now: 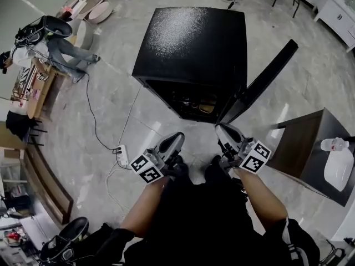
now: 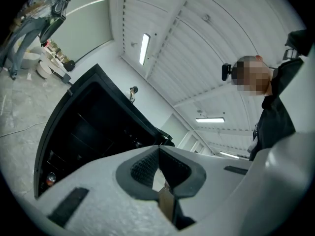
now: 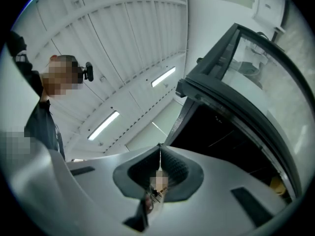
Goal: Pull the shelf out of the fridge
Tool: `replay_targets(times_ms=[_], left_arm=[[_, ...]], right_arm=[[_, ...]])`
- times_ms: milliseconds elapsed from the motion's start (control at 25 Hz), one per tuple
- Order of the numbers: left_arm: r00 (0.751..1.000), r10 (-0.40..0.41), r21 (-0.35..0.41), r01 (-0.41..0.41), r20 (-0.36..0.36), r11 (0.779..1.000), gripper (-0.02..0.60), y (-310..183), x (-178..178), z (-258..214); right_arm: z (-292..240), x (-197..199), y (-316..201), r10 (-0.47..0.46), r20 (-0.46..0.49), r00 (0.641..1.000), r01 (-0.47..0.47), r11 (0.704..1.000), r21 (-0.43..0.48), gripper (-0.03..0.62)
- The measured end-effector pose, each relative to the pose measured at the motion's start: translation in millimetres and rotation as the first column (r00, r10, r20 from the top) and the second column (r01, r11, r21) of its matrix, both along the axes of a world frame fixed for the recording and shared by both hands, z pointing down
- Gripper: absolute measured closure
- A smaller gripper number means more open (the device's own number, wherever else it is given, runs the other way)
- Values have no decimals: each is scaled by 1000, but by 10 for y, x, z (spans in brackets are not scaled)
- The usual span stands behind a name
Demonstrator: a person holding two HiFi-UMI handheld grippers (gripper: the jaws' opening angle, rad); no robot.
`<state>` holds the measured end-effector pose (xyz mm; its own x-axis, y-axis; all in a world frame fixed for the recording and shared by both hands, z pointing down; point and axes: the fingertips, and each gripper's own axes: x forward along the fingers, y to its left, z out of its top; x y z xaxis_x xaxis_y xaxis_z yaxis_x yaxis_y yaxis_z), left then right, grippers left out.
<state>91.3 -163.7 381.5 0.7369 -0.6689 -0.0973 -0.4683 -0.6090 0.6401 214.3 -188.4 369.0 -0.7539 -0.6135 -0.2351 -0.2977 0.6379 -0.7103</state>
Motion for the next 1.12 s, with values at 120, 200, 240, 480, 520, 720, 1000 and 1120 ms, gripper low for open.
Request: replay_targets(times_ms=[120, 200, 240, 480, 520, 720, 1000, 1120], left_arm=[[999, -10, -29, 9, -49, 1000, 558, -97, -80, 94], [996, -16, -48, 12, -84, 999, 558, -174, -164, 169], [995, -18, -58, 12, -102, 998, 558, -224, -213, 207], [983, -27, -162, -3, -184, 987, 558, -460, -528, 506], [980, -31, -181, -6, -199, 984, 558, -492, -559, 561], [967, -41, -241, -22, -251, 970, 558, -587, -574, 854], [941, -152, -314, 52, -301, 948, 558, -723, -698, 1209], [929, -207, -347, 93, -308, 933, 558, -799, -737, 1370]], right_arm=[[65, -55, -43, 14, 17, 1000, -13, 999, -29, 568], [106, -92, -86, 36, 28, 999, -34, 998, -49, 568], [130, -107, -115, 56, 28, 998, -54, 997, -58, 568], [340, -287, -227, 196, 19, 980, -192, 974, -120, 568], [389, -311, -253, 213, 21, 977, -209, 969, -132, 568], [679, -294, -381, 291, 39, 956, -279, 941, -193, 568], [1017, -147, -608, 380, 148, 913, -327, 899, -290, 568], [1185, -94, -696, 400, 183, 898, -326, 885, -333, 568]])
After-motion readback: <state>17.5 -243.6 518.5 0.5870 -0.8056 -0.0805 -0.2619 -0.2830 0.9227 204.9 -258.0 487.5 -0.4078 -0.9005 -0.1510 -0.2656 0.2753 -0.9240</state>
